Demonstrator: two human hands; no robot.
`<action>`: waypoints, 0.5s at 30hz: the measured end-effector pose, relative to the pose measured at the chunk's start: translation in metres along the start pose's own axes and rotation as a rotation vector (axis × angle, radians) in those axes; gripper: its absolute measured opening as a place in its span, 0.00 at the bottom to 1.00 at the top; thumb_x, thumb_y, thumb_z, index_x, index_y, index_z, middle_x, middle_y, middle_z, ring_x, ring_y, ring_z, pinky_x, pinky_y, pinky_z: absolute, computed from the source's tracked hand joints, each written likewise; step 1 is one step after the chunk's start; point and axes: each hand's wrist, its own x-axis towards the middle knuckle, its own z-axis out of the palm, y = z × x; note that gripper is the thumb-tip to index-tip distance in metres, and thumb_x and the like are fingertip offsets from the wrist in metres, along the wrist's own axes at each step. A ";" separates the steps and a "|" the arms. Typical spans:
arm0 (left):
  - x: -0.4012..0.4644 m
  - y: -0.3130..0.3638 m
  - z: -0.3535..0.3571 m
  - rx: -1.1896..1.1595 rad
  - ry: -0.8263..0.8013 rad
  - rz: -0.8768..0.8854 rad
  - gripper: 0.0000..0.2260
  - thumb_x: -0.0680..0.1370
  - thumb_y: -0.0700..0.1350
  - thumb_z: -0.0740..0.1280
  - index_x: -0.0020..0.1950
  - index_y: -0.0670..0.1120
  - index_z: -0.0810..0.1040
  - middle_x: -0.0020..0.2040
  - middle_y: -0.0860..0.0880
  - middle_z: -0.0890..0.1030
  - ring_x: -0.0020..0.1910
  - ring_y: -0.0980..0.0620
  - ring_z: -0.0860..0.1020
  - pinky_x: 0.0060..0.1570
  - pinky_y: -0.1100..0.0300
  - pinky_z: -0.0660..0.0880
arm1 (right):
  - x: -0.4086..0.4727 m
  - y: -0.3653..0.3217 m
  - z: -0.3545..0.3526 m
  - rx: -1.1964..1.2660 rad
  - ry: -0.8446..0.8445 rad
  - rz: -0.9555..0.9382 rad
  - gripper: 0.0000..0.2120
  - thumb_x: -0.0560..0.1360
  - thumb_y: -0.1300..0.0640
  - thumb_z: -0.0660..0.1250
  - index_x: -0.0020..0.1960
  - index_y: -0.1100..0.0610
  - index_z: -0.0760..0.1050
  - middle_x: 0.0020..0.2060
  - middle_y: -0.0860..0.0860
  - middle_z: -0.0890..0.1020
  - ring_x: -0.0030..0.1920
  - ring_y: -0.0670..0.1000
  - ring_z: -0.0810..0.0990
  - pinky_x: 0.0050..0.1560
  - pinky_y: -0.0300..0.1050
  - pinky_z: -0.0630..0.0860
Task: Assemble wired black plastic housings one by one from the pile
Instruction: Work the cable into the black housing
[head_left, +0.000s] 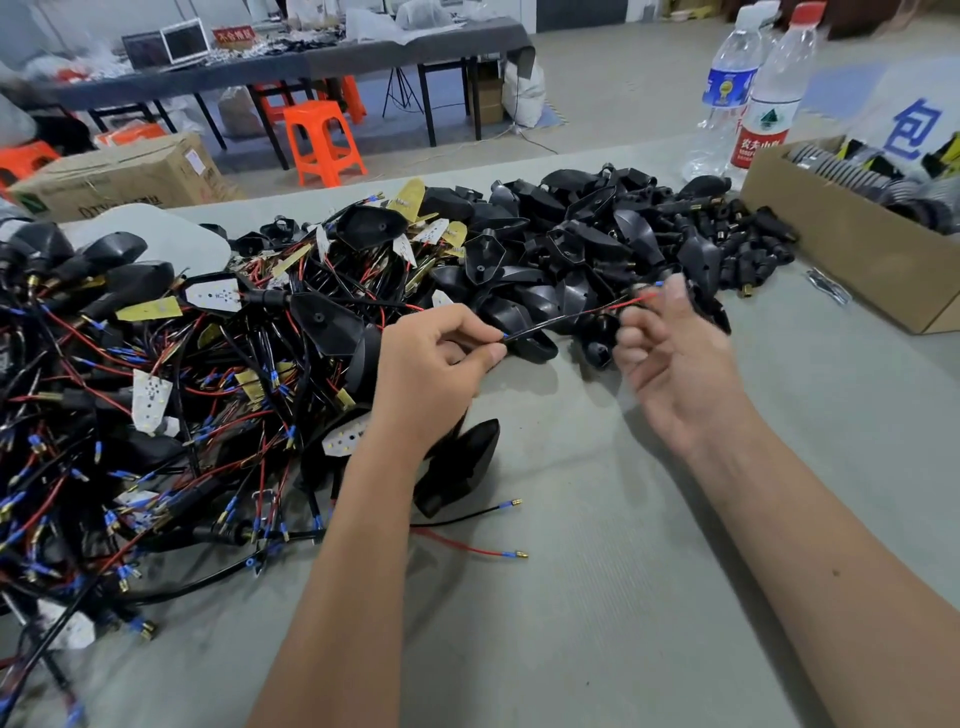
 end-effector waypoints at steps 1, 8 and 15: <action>-0.001 0.002 0.003 -0.011 0.005 0.001 0.05 0.75 0.35 0.76 0.43 0.45 0.84 0.26 0.46 0.79 0.28 0.35 0.76 0.29 0.51 0.74 | -0.003 0.005 0.005 -0.029 -0.078 0.051 0.19 0.73 0.45 0.72 0.55 0.59 0.79 0.36 0.51 0.82 0.33 0.45 0.78 0.32 0.35 0.74; 0.001 0.012 0.017 -0.001 -0.089 0.022 0.09 0.73 0.35 0.77 0.41 0.48 0.83 0.30 0.56 0.81 0.29 0.44 0.80 0.31 0.51 0.80 | -0.018 0.026 0.023 -0.274 -0.156 0.031 0.09 0.80 0.56 0.68 0.51 0.62 0.82 0.37 0.54 0.83 0.32 0.46 0.76 0.32 0.36 0.72; 0.004 0.011 0.011 0.051 -0.165 0.050 0.06 0.71 0.35 0.79 0.42 0.44 0.85 0.36 0.53 0.84 0.35 0.54 0.82 0.39 0.60 0.80 | -0.019 0.027 0.025 -0.330 -0.091 -0.021 0.10 0.83 0.58 0.66 0.49 0.62 0.83 0.36 0.54 0.83 0.31 0.47 0.75 0.30 0.36 0.70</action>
